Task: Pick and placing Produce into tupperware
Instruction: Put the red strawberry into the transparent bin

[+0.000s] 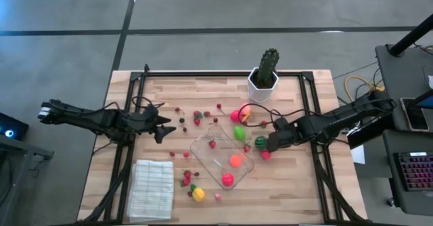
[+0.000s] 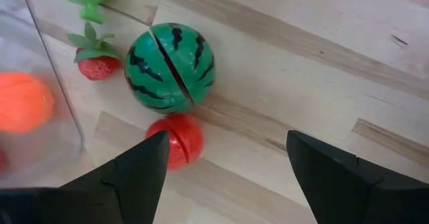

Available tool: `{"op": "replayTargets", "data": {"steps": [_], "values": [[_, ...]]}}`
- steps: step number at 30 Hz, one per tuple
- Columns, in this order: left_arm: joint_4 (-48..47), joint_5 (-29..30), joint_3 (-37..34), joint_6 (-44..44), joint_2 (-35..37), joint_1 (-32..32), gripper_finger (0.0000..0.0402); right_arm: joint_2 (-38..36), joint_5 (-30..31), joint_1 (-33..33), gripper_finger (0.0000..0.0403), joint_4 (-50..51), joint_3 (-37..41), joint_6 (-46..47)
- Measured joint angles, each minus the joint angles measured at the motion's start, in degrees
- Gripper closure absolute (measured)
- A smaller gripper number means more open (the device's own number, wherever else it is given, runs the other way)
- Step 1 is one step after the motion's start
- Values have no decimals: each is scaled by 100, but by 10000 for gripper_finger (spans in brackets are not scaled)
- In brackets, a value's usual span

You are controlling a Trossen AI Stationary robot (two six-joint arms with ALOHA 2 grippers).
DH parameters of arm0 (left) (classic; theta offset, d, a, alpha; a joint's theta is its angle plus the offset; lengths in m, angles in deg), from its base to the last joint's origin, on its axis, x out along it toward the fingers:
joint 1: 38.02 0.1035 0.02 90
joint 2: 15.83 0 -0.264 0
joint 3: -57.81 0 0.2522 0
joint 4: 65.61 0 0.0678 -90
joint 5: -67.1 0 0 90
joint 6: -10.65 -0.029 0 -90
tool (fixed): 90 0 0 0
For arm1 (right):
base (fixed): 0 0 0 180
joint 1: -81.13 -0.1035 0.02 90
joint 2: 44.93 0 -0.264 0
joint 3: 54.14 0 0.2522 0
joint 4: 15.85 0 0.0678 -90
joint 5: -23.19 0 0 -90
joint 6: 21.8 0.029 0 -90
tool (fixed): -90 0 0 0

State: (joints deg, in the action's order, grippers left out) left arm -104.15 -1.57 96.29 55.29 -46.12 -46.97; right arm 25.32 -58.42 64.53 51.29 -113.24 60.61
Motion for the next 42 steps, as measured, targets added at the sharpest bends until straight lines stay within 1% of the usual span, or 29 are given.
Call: {"op": "replayTargets", "data": {"steps": [7, 12, 19, 22, 25, 28, 31, 33, 35, 38, 42], "values": [[40, -3, -45, 0, -96, 0, 128, 305, -231, -2, 110, -380, 99, -353], [35, -6, -66, 2, -237, 0, 128, 728, -324, -2, 110, -714, 99, -701], [47, -6, -34, 7, -450, 0, 128, 1451, -988, -4, 110, -1227, 75, -1095], [74, -35, -36, 22, -512, 0, 128, 1644, -1070, -4, 110, -1338, -5, -1139], [196, -212, -36, 316, -561, 0, 128, 1706, -1074, -4, 110, -1334, -111, -1141], [327, -288, -21, 439, -603, -2, 128, 1643, -1091, -4, 110, -1129, -194, -885], [477, -288, -24, 448, -599, -2, 128, 1476, -1145, -40, 110, -424, -285, -344], [542, -289, -27, 448, -607, -2, 128, 1352, -1445, -82, 110, 26, -304, -7], [537, -289, -34, 423, -597, -2, 128, 1233, -1902, -183, 110, 264, -297, 102], [536, -288, -34, 409, -612, -2, 128, 1070, -2409, -515, 110, 173, -295, 120], [549, -280, -43, 408, -655, -2, 128, 1013, -2682, -1150, 110, 26, -295, 516]]}}
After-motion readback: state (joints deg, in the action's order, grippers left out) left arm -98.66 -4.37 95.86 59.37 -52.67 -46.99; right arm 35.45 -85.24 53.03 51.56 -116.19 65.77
